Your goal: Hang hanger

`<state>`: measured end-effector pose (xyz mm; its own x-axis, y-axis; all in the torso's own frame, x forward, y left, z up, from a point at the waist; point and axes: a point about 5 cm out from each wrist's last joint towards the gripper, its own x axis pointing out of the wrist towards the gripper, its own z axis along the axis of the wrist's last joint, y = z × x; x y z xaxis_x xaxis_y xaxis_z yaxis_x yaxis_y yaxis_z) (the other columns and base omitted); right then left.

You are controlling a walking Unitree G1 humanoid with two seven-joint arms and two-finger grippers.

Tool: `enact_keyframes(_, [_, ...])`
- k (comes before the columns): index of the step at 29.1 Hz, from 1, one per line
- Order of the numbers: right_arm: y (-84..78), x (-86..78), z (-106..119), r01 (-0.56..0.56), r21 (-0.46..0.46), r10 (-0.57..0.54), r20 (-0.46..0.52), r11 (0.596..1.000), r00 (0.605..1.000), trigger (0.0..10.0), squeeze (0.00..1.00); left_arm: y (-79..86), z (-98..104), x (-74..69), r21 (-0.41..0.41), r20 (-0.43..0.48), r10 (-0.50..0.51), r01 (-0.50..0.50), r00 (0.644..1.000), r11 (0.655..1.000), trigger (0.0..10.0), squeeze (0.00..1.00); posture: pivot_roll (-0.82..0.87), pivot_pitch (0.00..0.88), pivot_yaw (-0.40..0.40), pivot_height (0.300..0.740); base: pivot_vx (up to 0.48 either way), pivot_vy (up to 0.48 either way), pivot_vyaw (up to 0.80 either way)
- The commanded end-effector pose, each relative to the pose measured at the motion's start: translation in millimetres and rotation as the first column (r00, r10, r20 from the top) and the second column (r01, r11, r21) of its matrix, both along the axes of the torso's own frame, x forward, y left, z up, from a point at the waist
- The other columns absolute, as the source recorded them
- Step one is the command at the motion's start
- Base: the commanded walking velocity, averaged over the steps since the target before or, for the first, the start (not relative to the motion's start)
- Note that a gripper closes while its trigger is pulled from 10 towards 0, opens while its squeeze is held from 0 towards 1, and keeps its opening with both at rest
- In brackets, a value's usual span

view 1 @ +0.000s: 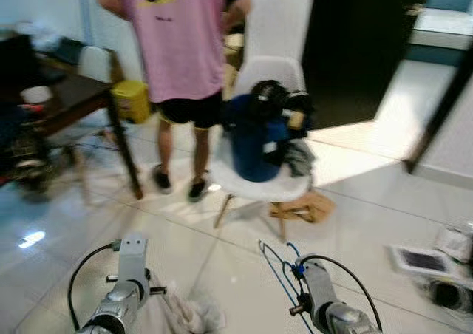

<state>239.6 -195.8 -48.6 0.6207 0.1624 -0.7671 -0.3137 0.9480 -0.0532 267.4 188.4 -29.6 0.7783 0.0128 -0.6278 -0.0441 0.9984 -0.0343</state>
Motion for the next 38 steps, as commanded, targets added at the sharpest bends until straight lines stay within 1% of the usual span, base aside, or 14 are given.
enact_keyframes(1, [-1.4,0.3,1,0.029,0.011,-0.029,0.017,1.000,0.999,10.0,0.00,-3.3,3,3.4,-0.023,0.022,-0.005,0.006,1.000,1.000,10.0,0.00,0.06,0.000,0.003,0.740,0.000,0.000,0.00])
enact_keyframes(4, [-1.0,0.7,1,0.034,0.015,-0.034,0.022,0.999,0.999,10.0,0.00,-3.3,3,3.8,-0.028,0.023,0.007,-0.006,1.000,1.000,10.0,0.00,0.07,0.000,0.003,0.740,0.000,0.000,0.00])
enact_keyframes(7, [0.6,1.5,1,0.033,0.026,-0.034,0.026,0.999,0.999,10.0,0.00,3.2,4,3.9,-0.022,0.032,0.055,-0.054,0.998,0.998,10.0,0.00,0.07,0.000,0.003,0.740,0.290,0.000,0.00])
enact_keyframes(9, [0.8,1.7,1,0.033,0.027,-0.033,0.026,0.999,0.999,10.0,0.00,6.2,4,3.3,-0.024,0.035,0.062,-0.061,0.997,0.998,10.0,0.00,0.06,0.000,0.004,0.740,0.328,0.000,0.00])
enact_keyframes(18, [-0.4,3.1,3,0.036,0.026,-0.037,0.032,0.999,0.999,10.0,0.00,12.5,4,1.2,-0.021,0.041,0.055,-0.054,0.998,0.998,10.0,0.00,0.06,0.000,0.002,0.740,0.350,0.000,0.00])
enact_keyframes(19, [-0.8,3.4,3,0.026,0.014,-0.027,0.032,1.000,0.999,10.0,0.00,13.8,3,-0.3,-0.023,0.041,0.057,-0.057,0.998,0.998,10.0,0.00,0.06,0.000,0.001,0.740,0.356,0.000,0.00])
enact_keyframes(22, [-0.3,3.6,3,0.019,0.020,-0.020,0.031,1.000,0.999,10.0,0.00,15.2,2,-1.9,-0.024,0.041,0.059,-0.058,0.997,0.998,10.0,0.00,0.06,0.000,0.001,0.740,0.356,0.000,0.00])
enact_keyframes(27, [0.0,4.7,4,-0.008,0.004,0.008,0.036,1.000,0.999,10.0,0.00,20.1,-2,-8.9,-0.030,0.041,0.071,-0.070,0.997,0.997,10.0,0.00,0.05,0.000,0.002,0.740,0.355,0.000,0.80])
enact_keyframes(28, [0.4,5.0,4,-0.011,0.009,0.011,0.038,1.000,0.999,10.0,0.00,23.5,-2,-10.6,-0.030,0.041,0.078,-0.077,0.996,0.997,10.0,0.00,0.06,0.000,0.001,0.740,0.356,0.000,0.79])
enact_keyframes(30, [0.4,5.0,4,-0.011,0.009,0.011,0.038,1.000,0.999,10.0,0.00,23.5,-2,-10.6,-0.030,0.041,0.078,-0.077,0.996,0.997,10.0,0.00,0.06,0.000,0.001,0.740,0.356,0.000,0.79])
enact_keyframes(34, [2.9,5.9,5,-0.018,0.049,0.016,0.053,0.999,0.998,10.0,0.00,36.6,4,-6.5,-0.031,0.056,0.093,-0.092,0.994,0.995,10.0,0.00,0.06,0.000,0.002,0.740,0.353,0.000,0.80])
enact_keyframes(37, [3.2,6.1,6,-0.016,0.055,0.013,0.057,0.998,0.998,10.0,0.00,37.8,5,-5.8,-0.030,0.058,0.094,-0.093,0.994,0.995,10.0,0.00,0.06,0.000,0.002,0.740,0.352,0.000,0.79])
enact_keyframes(38, [3.6,6.3,6,-0.006,0.070,0.001,0.065,0.998,0.998,10.0,0.00,39.8,7,-4.5,-0.033,0.063,0.099,-0.097,0.993,0.995,10.0,0.00,0.06,0.000,0.002,0.740,0.352,0.000,0.80])
